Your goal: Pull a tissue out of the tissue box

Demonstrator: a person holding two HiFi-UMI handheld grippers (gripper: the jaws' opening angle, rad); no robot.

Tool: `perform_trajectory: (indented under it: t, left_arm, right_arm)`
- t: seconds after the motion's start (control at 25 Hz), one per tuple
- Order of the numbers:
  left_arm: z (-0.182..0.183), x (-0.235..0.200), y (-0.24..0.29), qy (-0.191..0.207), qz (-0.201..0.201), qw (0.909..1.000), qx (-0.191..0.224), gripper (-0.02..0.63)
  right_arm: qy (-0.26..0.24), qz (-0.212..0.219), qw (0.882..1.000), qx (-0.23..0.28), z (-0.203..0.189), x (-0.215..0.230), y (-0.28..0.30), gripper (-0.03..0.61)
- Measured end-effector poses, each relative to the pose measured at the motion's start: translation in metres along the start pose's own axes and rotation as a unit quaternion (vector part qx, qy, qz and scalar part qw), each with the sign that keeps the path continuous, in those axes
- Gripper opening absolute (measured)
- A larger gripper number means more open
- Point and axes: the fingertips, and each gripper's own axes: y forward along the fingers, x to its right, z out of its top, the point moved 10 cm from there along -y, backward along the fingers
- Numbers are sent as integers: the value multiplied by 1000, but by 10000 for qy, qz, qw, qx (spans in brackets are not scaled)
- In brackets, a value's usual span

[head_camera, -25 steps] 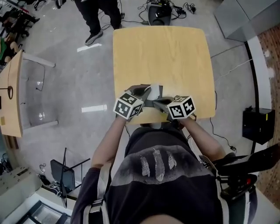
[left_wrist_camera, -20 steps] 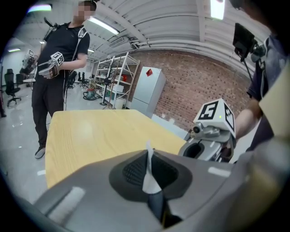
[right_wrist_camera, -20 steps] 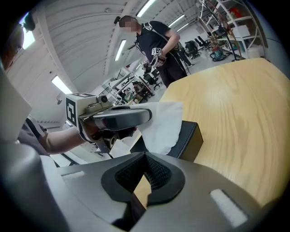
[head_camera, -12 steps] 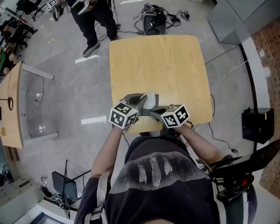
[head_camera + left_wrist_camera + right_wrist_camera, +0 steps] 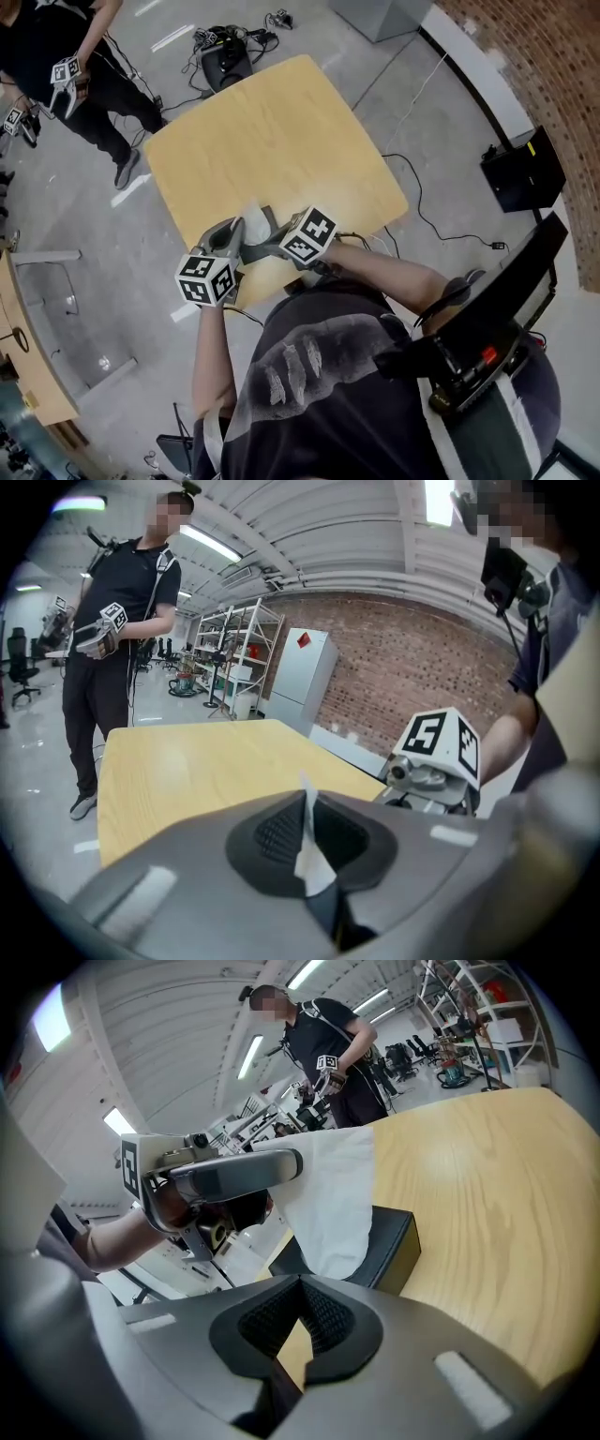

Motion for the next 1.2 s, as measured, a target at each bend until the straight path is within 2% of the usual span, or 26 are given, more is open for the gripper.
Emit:
perform_trajectory:
  t: [0.32, 0.44, 0.68, 0.88, 1.2]
  left_arm:
    - [9, 20, 3, 65, 120, 9998, 166, 3]
    - [10, 33, 19, 30, 15, 9998, 177, 3]
    - [22, 1, 0, -36, 134, 9992, 374, 5]
    - [20, 8, -5, -127, 43, 9994, 335, 3]
    - [38, -2, -18, -80, 140, 9986, 503, 3]
  right_arm:
    - [-68, 111, 9999, -19, -14, 6, -12, -3]
    - [19, 116, 9999, 36, -29, 17, -27, -3]
    - [-91, 144, 9998, 49, 2, 17, -3, -3]
    - [61, 258, 9996, -61, -12, 10, -3, -3]
    - [-33, 331, 9994, -83, 3, 7, 0, -3]
